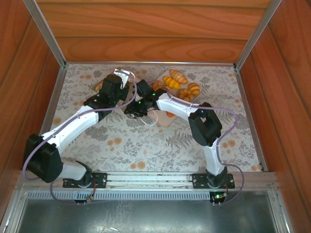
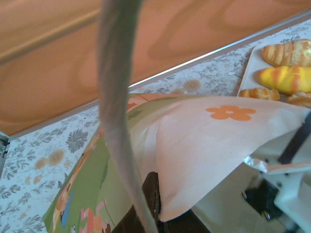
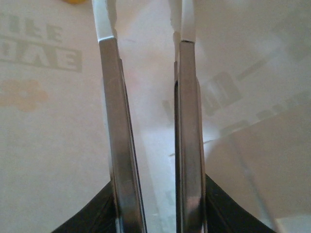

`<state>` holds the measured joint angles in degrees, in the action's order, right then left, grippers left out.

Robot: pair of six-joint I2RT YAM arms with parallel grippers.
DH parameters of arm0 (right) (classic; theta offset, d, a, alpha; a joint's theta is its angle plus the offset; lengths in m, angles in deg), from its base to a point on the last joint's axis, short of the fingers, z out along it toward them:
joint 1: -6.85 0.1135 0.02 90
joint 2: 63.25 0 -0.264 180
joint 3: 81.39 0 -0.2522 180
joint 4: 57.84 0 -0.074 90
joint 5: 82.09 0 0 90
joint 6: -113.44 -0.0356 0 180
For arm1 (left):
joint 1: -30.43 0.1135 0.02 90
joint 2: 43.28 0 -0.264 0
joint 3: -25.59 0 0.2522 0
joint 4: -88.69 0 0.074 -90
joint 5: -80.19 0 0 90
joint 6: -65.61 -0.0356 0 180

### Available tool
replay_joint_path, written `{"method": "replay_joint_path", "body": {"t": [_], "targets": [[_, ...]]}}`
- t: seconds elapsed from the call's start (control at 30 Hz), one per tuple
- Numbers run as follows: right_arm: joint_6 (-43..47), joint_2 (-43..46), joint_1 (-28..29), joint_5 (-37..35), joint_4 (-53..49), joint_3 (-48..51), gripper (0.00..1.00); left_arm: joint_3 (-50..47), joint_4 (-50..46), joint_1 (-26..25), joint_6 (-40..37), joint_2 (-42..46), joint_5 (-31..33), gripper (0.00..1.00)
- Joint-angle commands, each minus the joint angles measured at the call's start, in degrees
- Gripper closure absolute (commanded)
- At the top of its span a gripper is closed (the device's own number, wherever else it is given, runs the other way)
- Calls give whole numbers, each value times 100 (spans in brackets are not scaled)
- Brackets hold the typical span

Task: Take the fake bread out of the paper bag

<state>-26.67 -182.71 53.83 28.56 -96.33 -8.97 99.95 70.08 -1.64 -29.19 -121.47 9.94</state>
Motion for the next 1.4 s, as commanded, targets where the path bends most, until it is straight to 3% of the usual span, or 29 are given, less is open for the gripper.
{"method": "replay_joint_path", "body": {"t": [0.0, 0.27, 0.53, 0.73, 1.03, 1.37], "targets": [[-269, 225, -111, -179, 294, 22, 60, -110, 256, -58, -82, 275, -341, 100], [-72, 239, -128, 92, 469, -205, 59, -28, 264, -56, -82, 228, -327, 100], [-131, 170, -128, 260, 698, -142, 52, 141, 273, -55, -52, 104, -478, 100], [-131, 129, -121, 744, 1302, -119, 59, 194, 273, -60, -88, 47, -480, 100], [-67, 109, -137, 476, 831, -167, 43, 216, 273, -60, -179, 40, -543, 100], [-34, -315, -137, 773, 1078, -601, 36, 176, 242, -61, -174, 131, -840, 100]]}}
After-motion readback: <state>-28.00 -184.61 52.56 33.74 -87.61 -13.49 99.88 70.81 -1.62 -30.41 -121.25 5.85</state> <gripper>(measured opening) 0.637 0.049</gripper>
